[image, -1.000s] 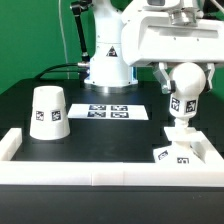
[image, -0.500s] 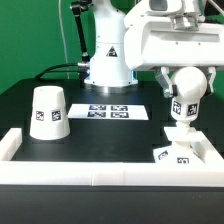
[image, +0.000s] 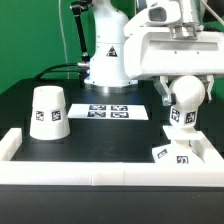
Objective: Assemble lamp
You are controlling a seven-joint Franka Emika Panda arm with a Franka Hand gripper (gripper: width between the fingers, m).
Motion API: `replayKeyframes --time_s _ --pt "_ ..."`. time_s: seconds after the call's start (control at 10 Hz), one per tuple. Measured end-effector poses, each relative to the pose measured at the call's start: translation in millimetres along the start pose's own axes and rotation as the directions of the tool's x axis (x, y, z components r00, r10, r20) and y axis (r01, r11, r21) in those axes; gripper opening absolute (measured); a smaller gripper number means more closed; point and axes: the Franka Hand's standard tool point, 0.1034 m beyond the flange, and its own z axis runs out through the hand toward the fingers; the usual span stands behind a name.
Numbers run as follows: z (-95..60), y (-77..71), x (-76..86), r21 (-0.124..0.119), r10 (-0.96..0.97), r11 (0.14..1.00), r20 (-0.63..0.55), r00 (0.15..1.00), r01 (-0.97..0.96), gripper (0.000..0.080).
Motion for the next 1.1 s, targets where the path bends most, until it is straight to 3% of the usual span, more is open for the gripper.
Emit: replayKeyframes --time_s 0.2,0.4,0.7,0.9,1.1 --pt "2.8 0.9 -4.7 -0.02 0.0 1.0 -0.024 1.0 0.0 0.0576" --pt "1.4 1.3 -8.4 -0.056 -0.006 0.998 -0.075 0.997 0.002 0.0576" --pt "1.0 1.7 -8.7 -0.06 -0.006 0.998 -0.081 0.997 0.001 0.0576" --pt "1.0 1.8 -8.7 -0.06 -0.006 0.998 -0.081 0.997 0.001 0.0686" --pt "-4.1 2.0 -5.0 -0.06 -0.008 0.998 -0.084 0.996 0.003 0.0697"
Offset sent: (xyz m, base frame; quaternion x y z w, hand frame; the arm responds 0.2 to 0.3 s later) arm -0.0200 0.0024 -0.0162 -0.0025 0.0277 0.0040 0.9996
